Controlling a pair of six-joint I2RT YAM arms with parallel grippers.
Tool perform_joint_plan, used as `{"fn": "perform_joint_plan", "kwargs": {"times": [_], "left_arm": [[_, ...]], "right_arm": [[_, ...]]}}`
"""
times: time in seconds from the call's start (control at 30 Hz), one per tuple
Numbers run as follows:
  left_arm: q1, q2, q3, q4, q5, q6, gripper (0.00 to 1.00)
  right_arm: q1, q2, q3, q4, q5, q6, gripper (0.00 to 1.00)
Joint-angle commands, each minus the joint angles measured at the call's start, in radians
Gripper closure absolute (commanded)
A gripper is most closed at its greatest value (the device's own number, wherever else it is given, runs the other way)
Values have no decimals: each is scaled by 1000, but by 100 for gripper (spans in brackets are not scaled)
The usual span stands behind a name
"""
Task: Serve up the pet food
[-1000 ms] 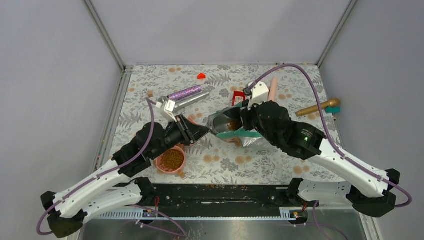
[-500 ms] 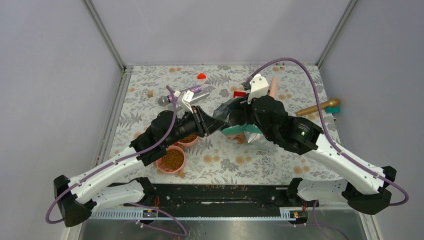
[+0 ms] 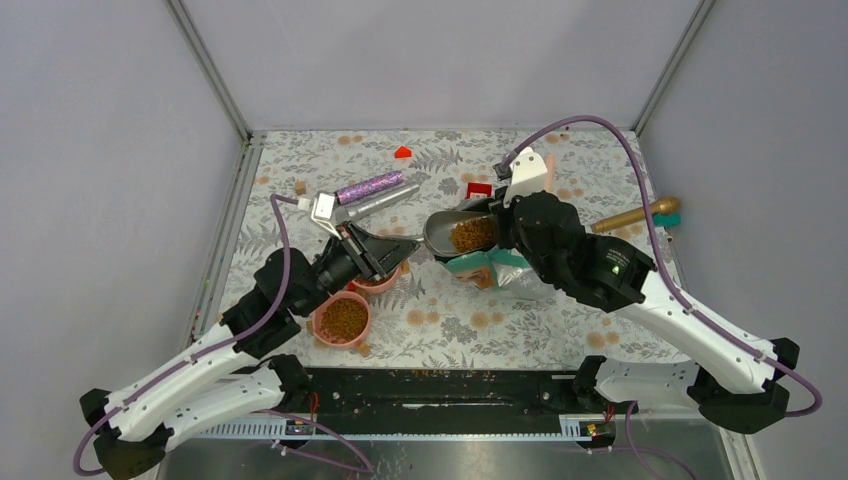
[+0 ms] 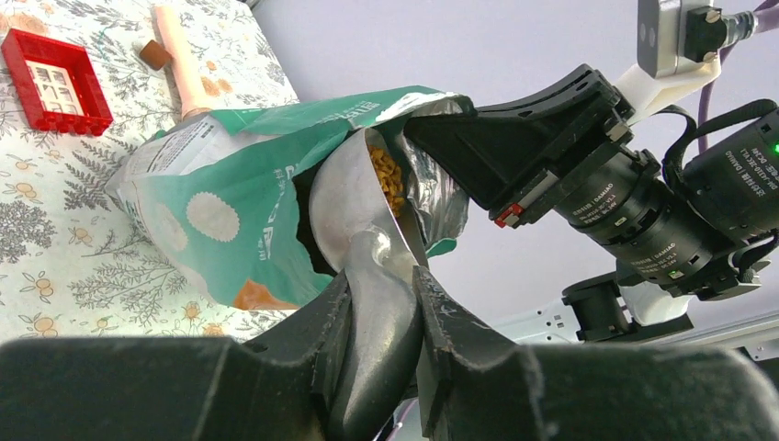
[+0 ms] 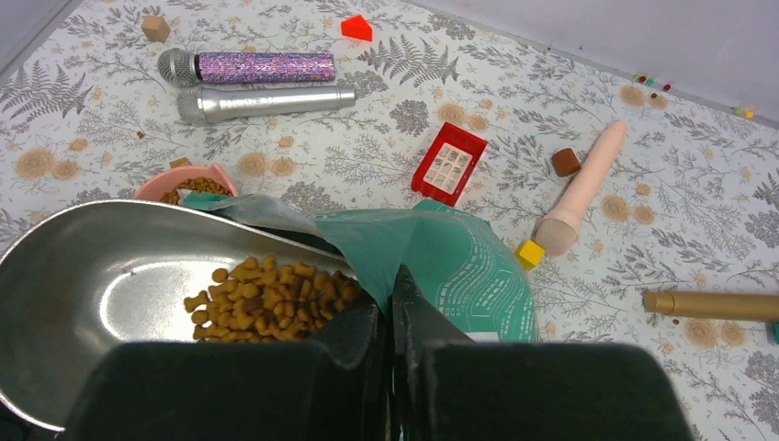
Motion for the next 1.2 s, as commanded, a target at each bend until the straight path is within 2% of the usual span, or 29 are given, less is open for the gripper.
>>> {"fn": "perform_joint_plan", "kwargs": {"times": [0.0, 0.2, 0.37, 0.63, 1.0, 1.17], "left_arm": [[-1, -48, 3, 184, -71, -79, 100], [2, -102, -54, 174, -79, -114, 100], [5, -184, -190, 288, -64, -183, 100], [6, -270, -335, 421, -11, -194, 100], [5, -408, -505, 691, -113, -235, 100], [5, -454, -477, 631, -172, -208, 100]], "right_arm": [[-3, -46, 9, 76, 10, 9, 100], [-3, -63, -3, 77, 11, 22, 100], [-2, -80, -6, 77, 8, 38, 100], [-3, -92, -6, 78, -1, 46, 100], [-3, -109, -7, 91, -10, 73, 100], [-3, -113, -9, 94, -17, 75, 100]]}}
